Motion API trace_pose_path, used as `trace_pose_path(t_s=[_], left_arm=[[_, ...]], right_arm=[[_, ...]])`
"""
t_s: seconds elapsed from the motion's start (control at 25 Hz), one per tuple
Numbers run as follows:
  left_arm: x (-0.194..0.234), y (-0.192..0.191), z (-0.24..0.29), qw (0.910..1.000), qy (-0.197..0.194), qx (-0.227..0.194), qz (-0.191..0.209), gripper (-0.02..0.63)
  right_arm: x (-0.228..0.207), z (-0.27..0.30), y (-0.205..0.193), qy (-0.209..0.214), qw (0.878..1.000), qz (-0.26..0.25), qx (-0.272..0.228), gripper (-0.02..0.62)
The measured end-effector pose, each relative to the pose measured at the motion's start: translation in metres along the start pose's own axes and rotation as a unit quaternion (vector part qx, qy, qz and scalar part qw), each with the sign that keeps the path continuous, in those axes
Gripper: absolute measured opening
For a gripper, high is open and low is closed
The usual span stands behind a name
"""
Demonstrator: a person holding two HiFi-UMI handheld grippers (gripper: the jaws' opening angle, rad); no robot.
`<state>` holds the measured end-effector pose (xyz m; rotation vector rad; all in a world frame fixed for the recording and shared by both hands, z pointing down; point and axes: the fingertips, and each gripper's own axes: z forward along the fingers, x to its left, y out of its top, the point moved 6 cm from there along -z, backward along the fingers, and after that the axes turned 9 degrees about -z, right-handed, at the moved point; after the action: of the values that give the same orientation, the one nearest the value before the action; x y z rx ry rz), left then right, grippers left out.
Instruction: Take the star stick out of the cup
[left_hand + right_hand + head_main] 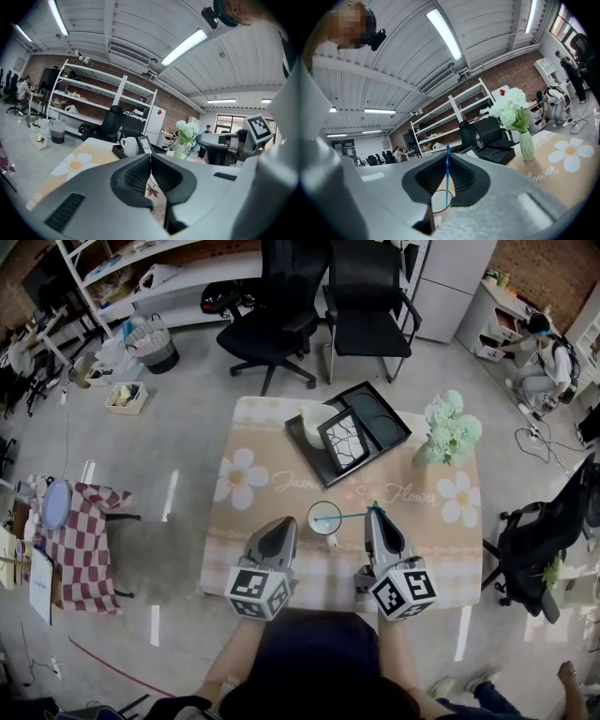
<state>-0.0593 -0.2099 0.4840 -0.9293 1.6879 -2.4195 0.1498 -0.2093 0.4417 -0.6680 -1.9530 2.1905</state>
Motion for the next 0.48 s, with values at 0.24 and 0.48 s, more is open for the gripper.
trace_pose_path(t_s=[0.24, 0.48], left_arm=[[-0.003, -0.001, -0.003, 0.9999, -0.007, 0.005, 0.006, 0.011], [-0.006, -0.001, -0.006, 0.9998, -0.015, 0.006, 0.008, 0.011]], right_arm=[[0.002, -0.004, 0.002, -0.006, 1.0, -0.004, -0.003, 0.017], [0.008, -0.009, 0.01, -0.01, 1.0, -0.014, -0.017, 0.017]])
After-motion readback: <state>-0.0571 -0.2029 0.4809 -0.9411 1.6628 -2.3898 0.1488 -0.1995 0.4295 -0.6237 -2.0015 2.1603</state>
